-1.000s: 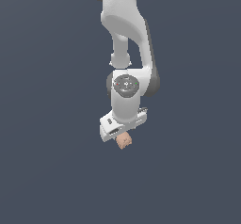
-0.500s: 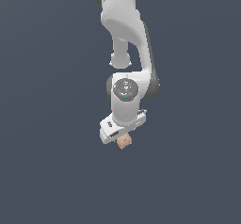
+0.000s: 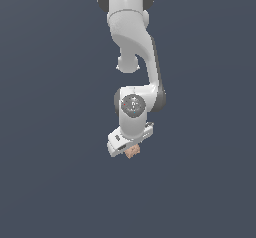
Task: Pick up the object and move it to a goal position.
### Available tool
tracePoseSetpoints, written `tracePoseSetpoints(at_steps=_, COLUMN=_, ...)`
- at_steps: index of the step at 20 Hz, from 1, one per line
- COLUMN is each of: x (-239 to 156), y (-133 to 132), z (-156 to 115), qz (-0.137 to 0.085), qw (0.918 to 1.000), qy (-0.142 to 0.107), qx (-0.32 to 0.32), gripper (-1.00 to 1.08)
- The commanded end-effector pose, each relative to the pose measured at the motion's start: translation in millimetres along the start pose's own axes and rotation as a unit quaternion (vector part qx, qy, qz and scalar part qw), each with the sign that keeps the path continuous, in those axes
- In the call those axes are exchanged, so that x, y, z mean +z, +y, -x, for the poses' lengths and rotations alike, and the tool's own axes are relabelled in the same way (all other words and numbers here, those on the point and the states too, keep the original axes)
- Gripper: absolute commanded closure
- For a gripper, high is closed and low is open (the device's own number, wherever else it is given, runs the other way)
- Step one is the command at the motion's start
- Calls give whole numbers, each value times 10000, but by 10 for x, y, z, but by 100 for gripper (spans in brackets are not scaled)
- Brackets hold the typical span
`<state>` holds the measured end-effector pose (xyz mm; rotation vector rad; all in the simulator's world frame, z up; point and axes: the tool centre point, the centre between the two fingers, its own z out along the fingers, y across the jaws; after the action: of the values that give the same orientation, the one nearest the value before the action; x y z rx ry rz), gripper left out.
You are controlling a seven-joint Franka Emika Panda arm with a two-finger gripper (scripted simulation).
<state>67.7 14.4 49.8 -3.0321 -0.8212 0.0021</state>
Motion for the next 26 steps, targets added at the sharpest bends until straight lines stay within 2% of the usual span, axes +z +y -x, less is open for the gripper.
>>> tracePoseSetpoints(at_steps=1, x=74, y=0, z=-5, qz=3, qw=10000, qy=6, qx=-6, gripper=-92)
tracePoseSetpoints(at_steps=5, x=83, y=6, z=-16, qz=3, qw=10000, qy=6, qx=-6, gripper=-92)
tracePoseSetpoints(at_steps=6, x=83, y=6, z=-16, qz=3, qw=10000, qy=6, qx=-6, gripper=108)
tracePoseSetpoints(at_steps=19, x=64, y=-7, z=-12, qz=3, qw=10000, qy=6, qx=-6, gripper=108)
tracePoseSetpoints(at_steps=26, x=-121, y=-133, z=23, qz=3, qw=10000, qy=6, qx=-6, gripper=108)
